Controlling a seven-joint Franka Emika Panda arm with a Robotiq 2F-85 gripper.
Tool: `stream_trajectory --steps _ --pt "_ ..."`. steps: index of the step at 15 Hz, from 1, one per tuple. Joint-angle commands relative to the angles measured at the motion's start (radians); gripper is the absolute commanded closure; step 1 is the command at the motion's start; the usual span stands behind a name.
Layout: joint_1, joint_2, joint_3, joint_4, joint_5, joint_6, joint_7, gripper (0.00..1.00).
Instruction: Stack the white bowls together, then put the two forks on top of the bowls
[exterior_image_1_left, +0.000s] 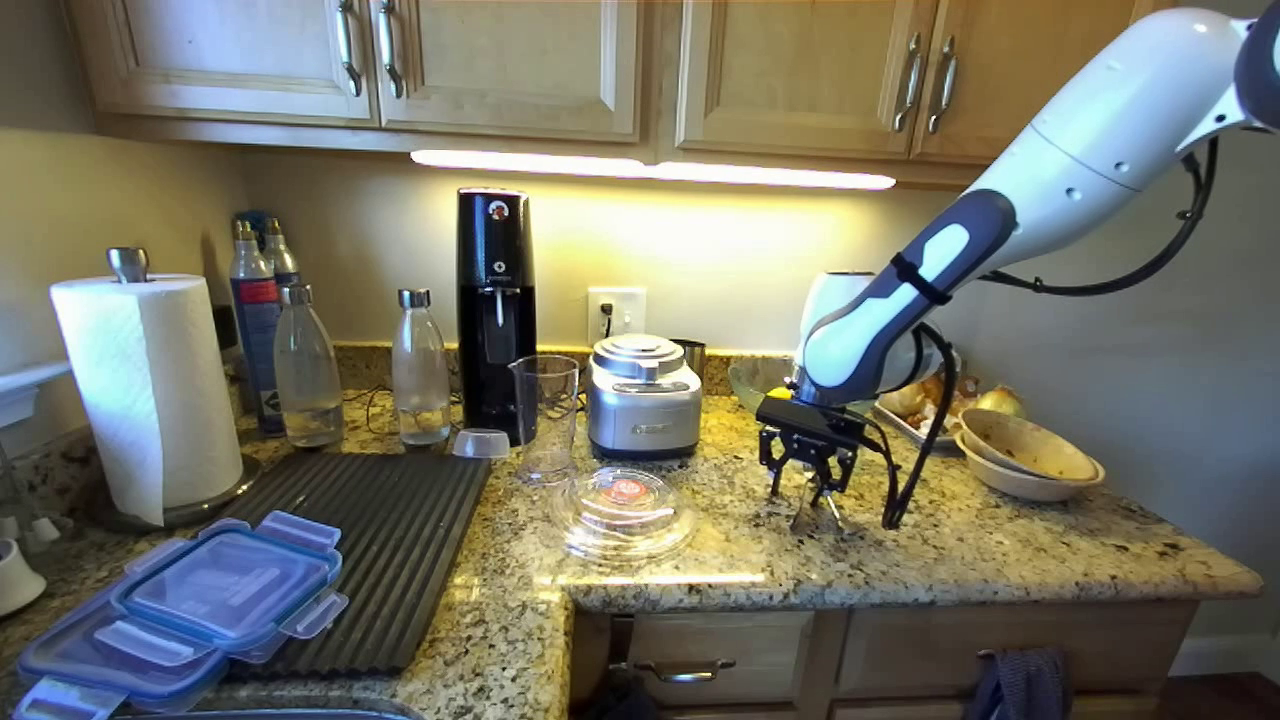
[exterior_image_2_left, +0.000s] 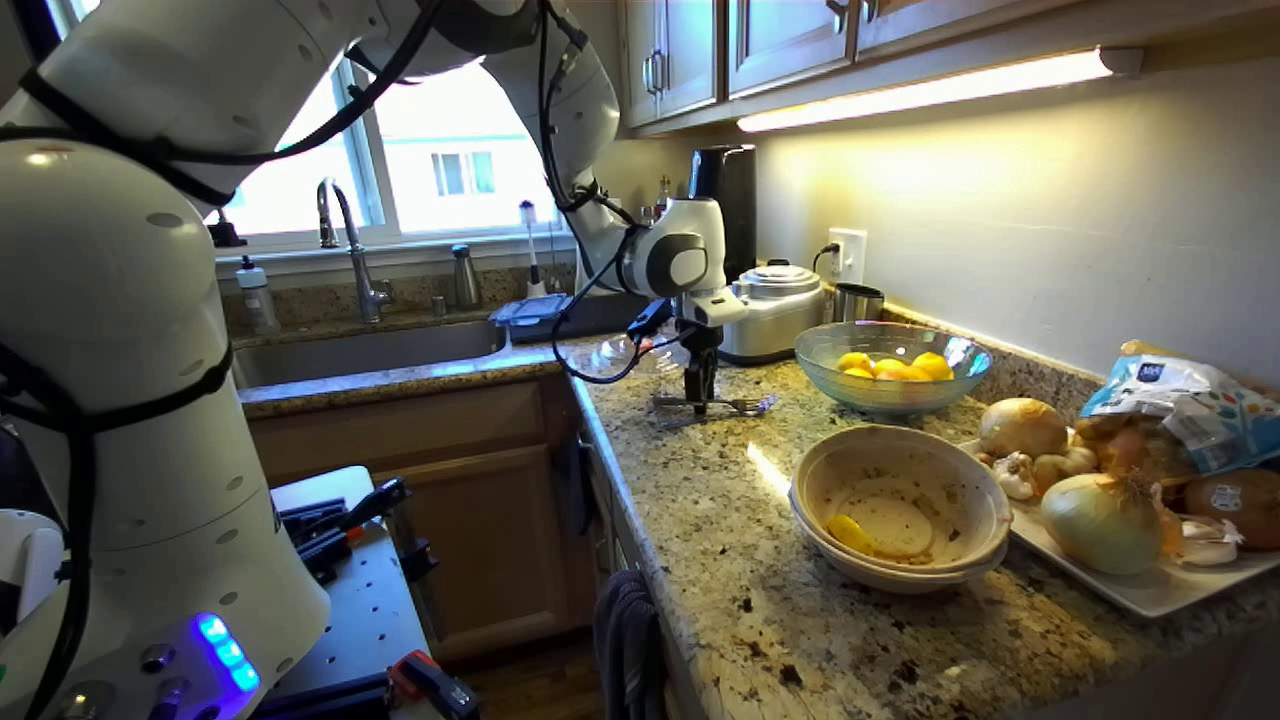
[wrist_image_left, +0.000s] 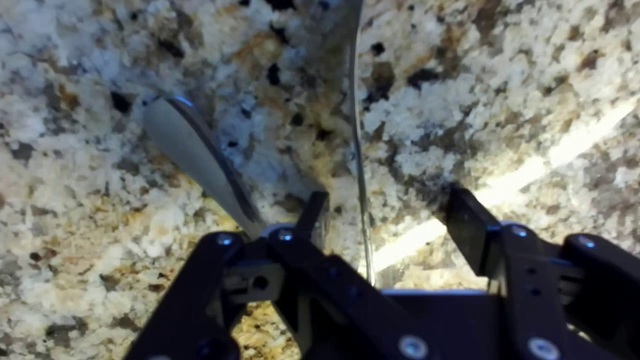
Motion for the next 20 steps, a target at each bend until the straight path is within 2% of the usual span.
stream_trajectory --steps 1,5,9,11,20 --pt "-0.014 -0.017 0.014 -0.041 0.026 0.057 0.015 0.67" --pt "-0.013 -0.019 0.013 -0.044 0.037 0.072 0.014 0.92" --pt "-0.013 -0.025 0.012 -0.051 0.045 0.09 0.012 0.97" --pt "-0.012 -0.027 0.009 -0.053 0.043 0.091 0.01 0.92" --pt "0.053 -0.132 -0.045 -0.085 -0.095 -0.009 -0.013 0.93"
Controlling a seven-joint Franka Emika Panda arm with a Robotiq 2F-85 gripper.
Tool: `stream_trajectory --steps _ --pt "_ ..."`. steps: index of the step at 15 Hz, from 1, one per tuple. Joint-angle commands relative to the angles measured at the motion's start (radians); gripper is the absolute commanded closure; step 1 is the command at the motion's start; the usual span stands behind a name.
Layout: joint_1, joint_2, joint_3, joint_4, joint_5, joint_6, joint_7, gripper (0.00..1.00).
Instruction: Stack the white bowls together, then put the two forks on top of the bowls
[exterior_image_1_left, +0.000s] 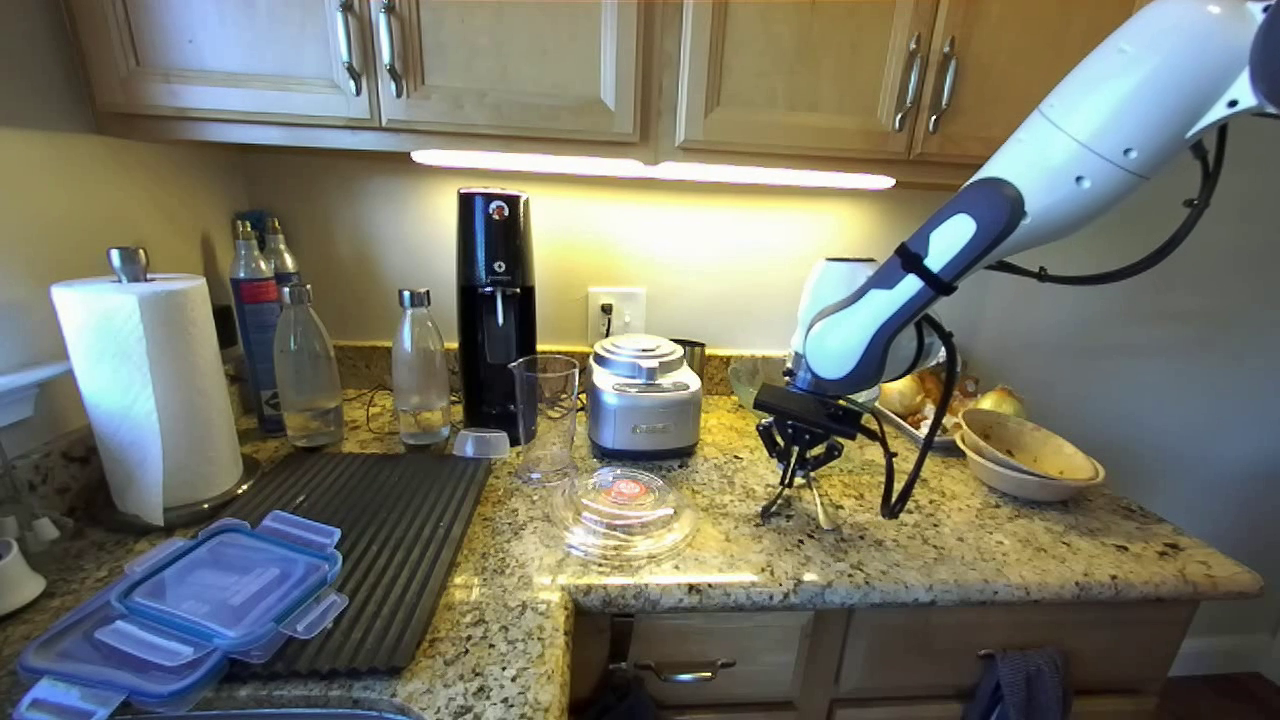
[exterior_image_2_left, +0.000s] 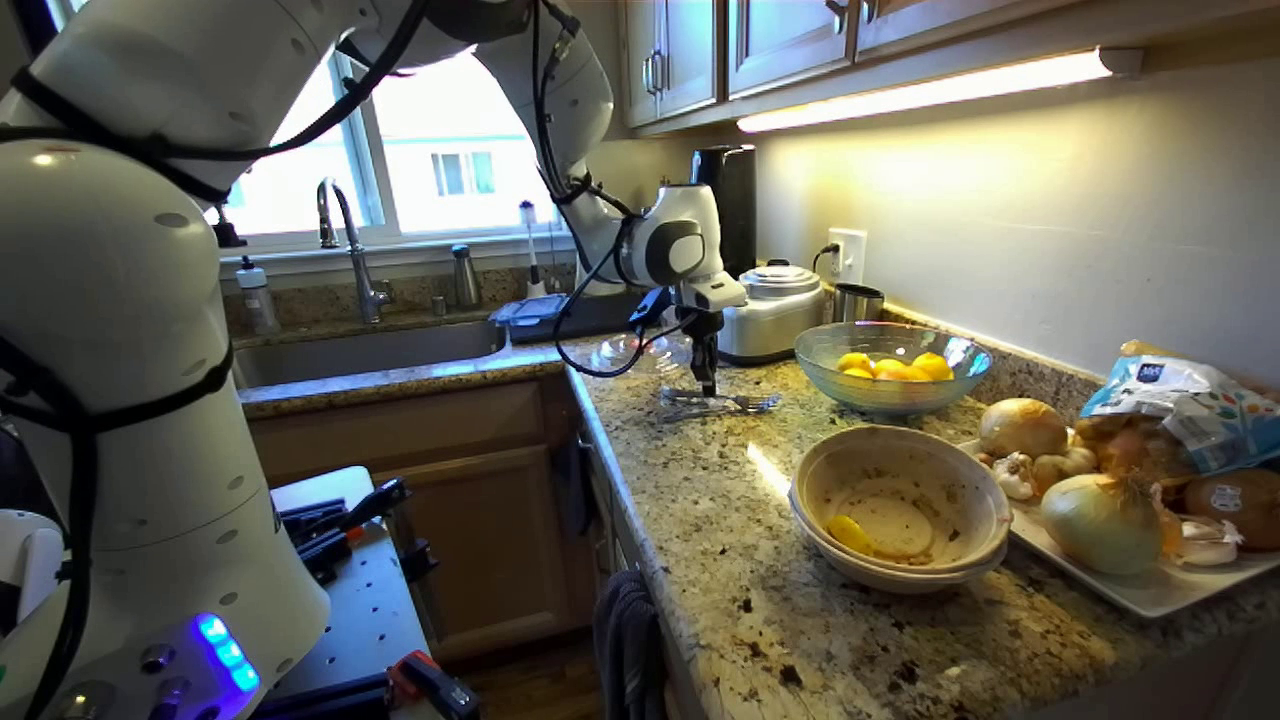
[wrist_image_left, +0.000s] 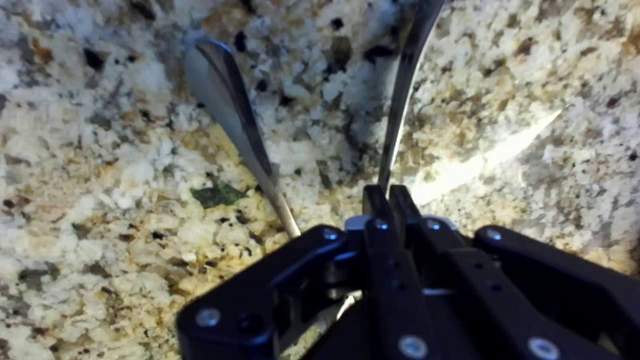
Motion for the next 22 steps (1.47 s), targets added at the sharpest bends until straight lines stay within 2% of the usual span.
stream_trajectory --steps 1,5,8,9,10,11,15,20,22 --pt "0.037 -0.115 -0.035 -0.079 -0.073 -0.06 -0.002 0.92" --pt "0.04 -0.153 -0.028 -0.068 -0.15 -0.132 -0.002 0.93" --pt "0.019 -0.148 0.004 -0.051 -0.153 -0.162 -0.01 0.92" --pt "0.016 -0.134 0.01 -0.042 -0.145 -0.164 -0.002 0.67" --pt "0.016 -0.129 0.011 -0.039 -0.143 -0.168 0.003 0.67" --pt "0.021 -0.112 0.005 -0.031 -0.139 -0.161 0.032 0.62" --pt "0.021 -0.066 -0.012 -0.026 -0.124 -0.108 0.126 0.38" --pt "-0.009 -0.022 0.003 -0.036 -0.042 -0.024 0.176 0.05" --pt "-0.003 -0.017 -0.006 -0.043 -0.024 0.003 0.193 0.0"
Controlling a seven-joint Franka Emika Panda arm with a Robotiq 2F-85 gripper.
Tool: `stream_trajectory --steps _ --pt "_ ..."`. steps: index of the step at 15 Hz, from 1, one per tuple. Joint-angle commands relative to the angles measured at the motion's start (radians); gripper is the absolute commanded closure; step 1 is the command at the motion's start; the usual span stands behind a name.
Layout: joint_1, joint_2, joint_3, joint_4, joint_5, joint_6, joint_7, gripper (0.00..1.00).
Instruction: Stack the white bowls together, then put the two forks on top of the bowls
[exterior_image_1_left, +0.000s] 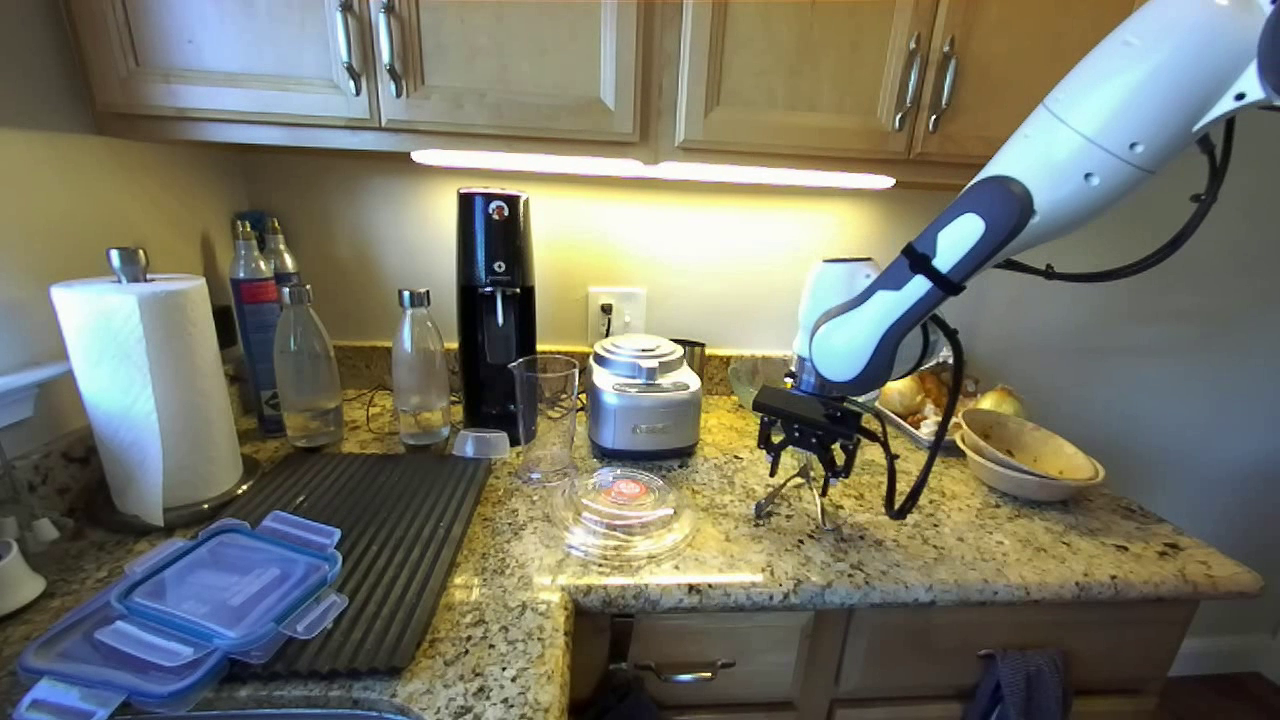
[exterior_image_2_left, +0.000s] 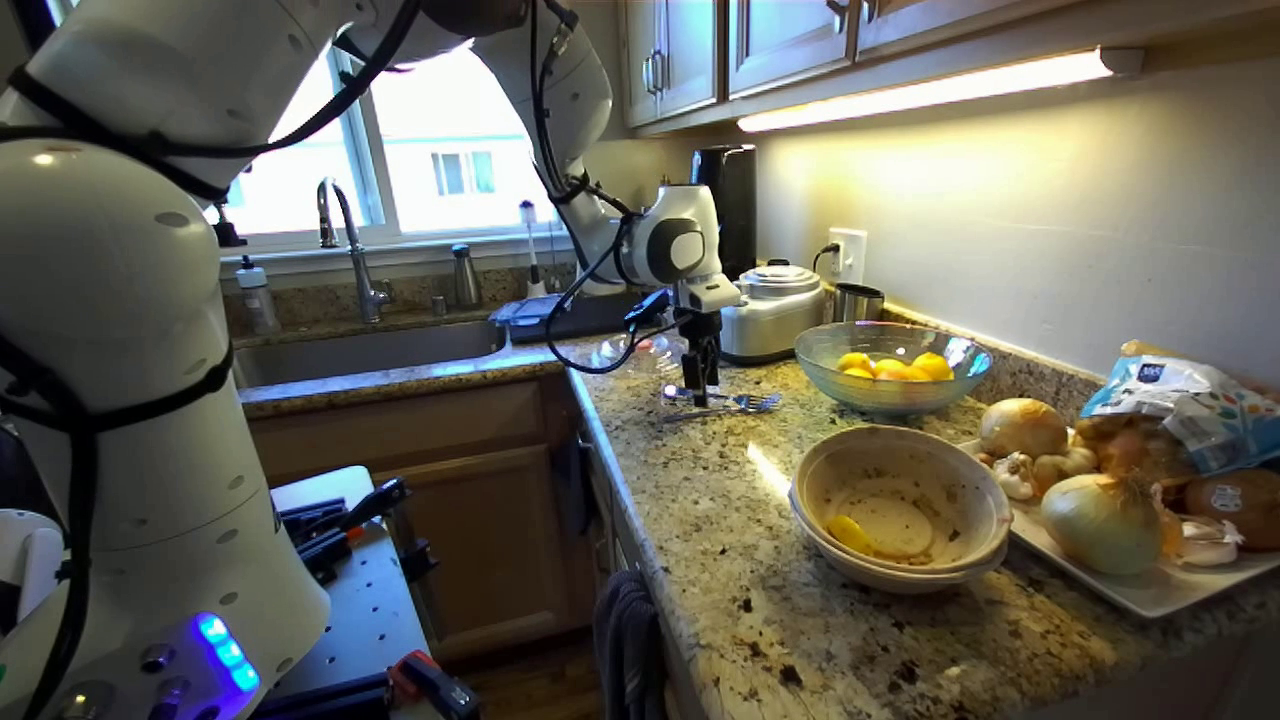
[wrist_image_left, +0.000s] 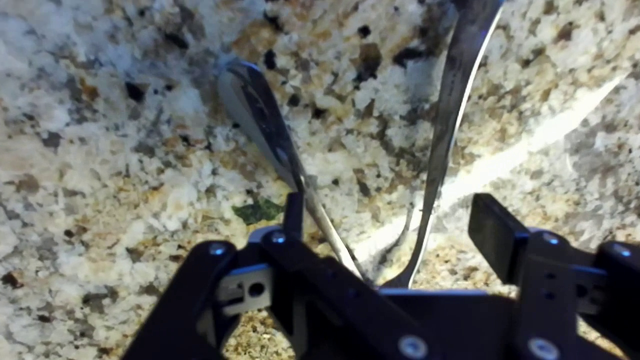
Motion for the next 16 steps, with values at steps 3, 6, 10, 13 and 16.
stream_trajectory --steps 3,6,10,13,16 --pt "0.014 -0.038 -0.018 -0.065 0.03 0.076 0.075 0.0" --pt "0.025 -0.067 -0.029 -0.089 0.024 0.086 0.108 0.0" --pt "0.039 -0.103 -0.041 -0.122 0.011 0.061 0.139 0.31" --pt "0.043 -0.135 -0.041 -0.16 0.004 0.061 0.15 0.39" --pt "0.045 -0.153 -0.038 -0.185 0.0 0.059 0.165 0.38"
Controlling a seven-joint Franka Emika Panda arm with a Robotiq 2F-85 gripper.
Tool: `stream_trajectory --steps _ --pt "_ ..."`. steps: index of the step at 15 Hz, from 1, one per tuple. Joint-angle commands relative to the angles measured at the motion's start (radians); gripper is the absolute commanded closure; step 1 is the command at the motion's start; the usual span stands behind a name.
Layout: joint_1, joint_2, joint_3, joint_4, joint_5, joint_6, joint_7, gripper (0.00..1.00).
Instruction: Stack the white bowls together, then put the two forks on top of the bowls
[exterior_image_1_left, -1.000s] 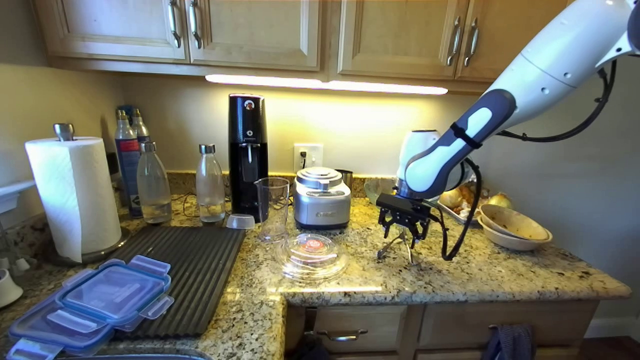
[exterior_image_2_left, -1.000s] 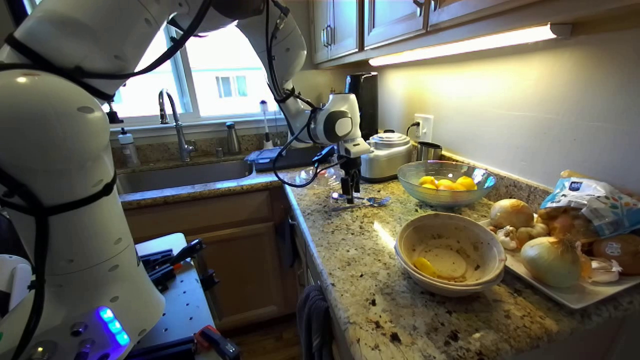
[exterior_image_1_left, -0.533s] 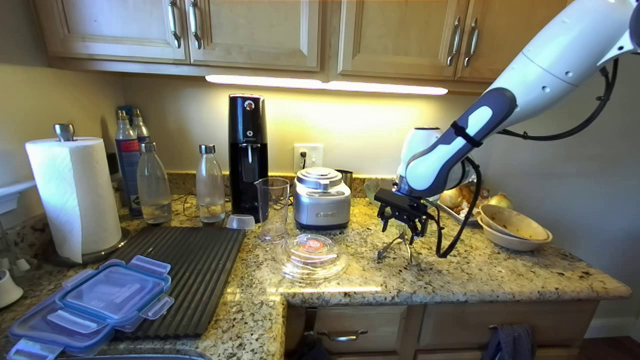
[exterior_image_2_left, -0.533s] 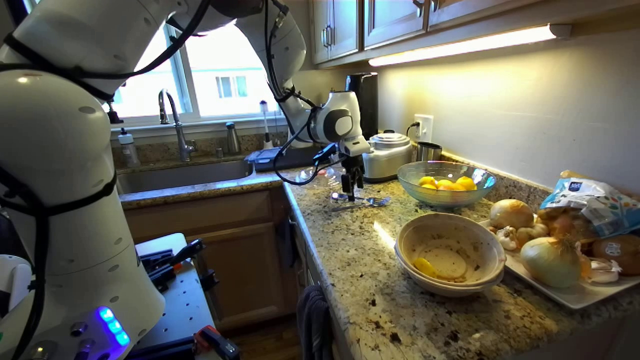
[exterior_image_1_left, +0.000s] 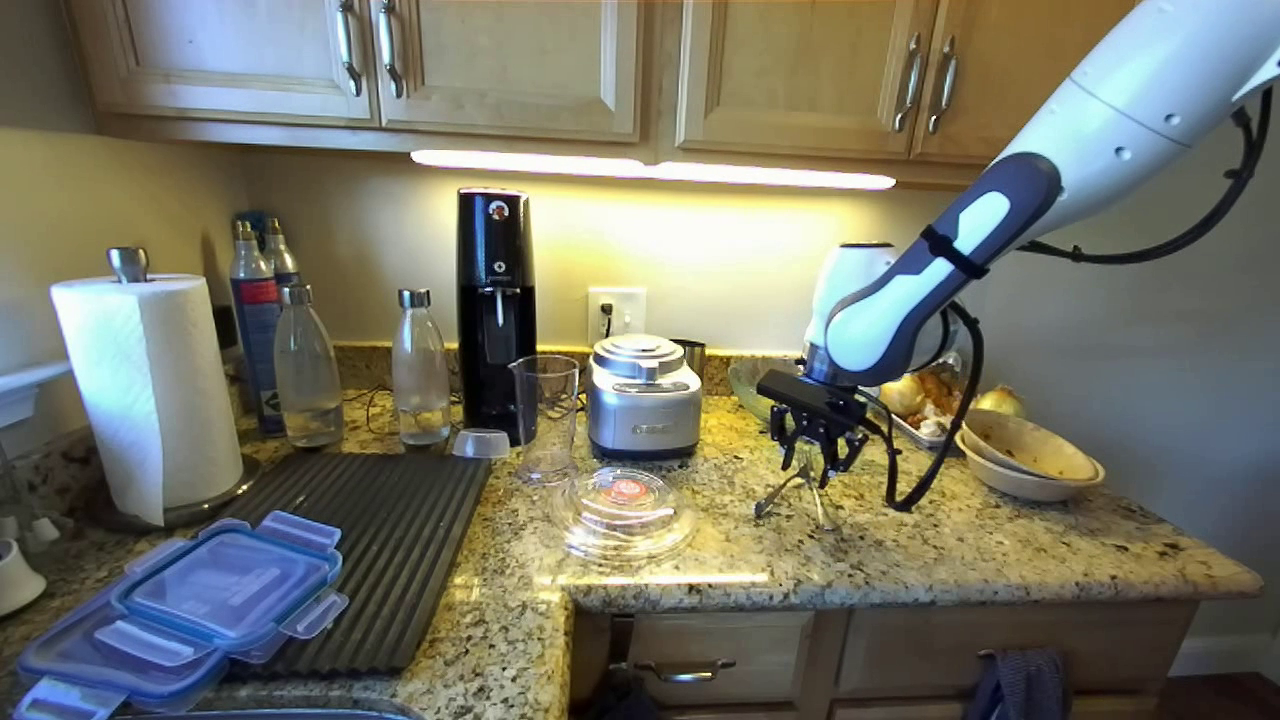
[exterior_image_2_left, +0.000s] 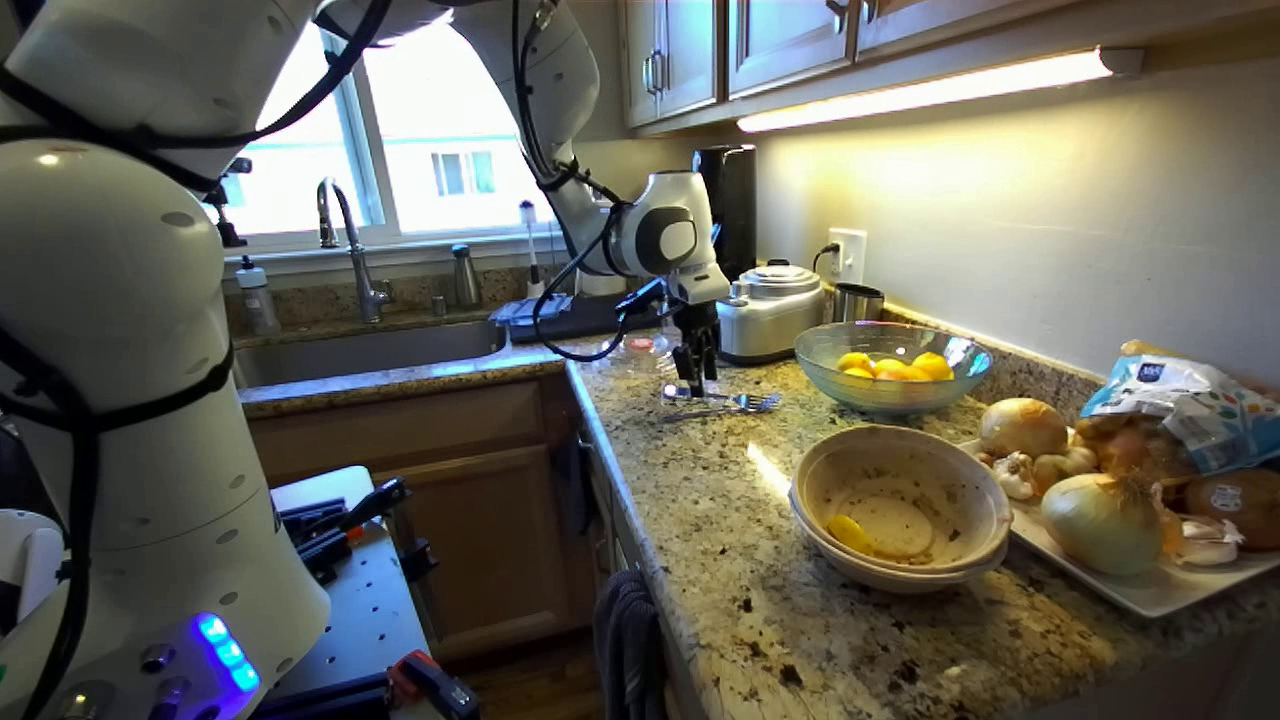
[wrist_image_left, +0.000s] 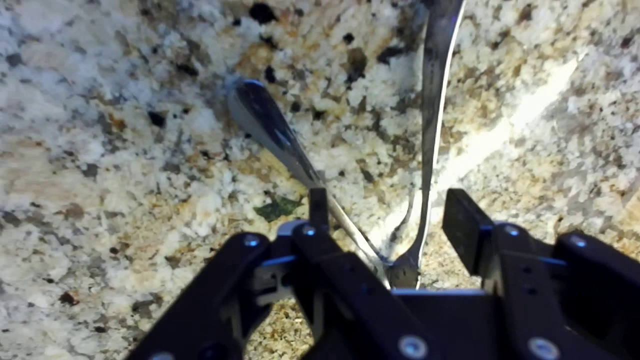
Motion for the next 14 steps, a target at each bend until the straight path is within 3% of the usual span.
stream_trajectory --steps 1,5,14 --pt "0.019 -0.076 -0.014 -0.094 -0.018 0.004 0.054 0.4" --pt "0.008 -0.066 -0.005 -0.099 -0.013 0.0 0.058 0.43" --pt "-0.015 0.015 0.012 -0.031 -0.004 0.017 0.027 0.38"
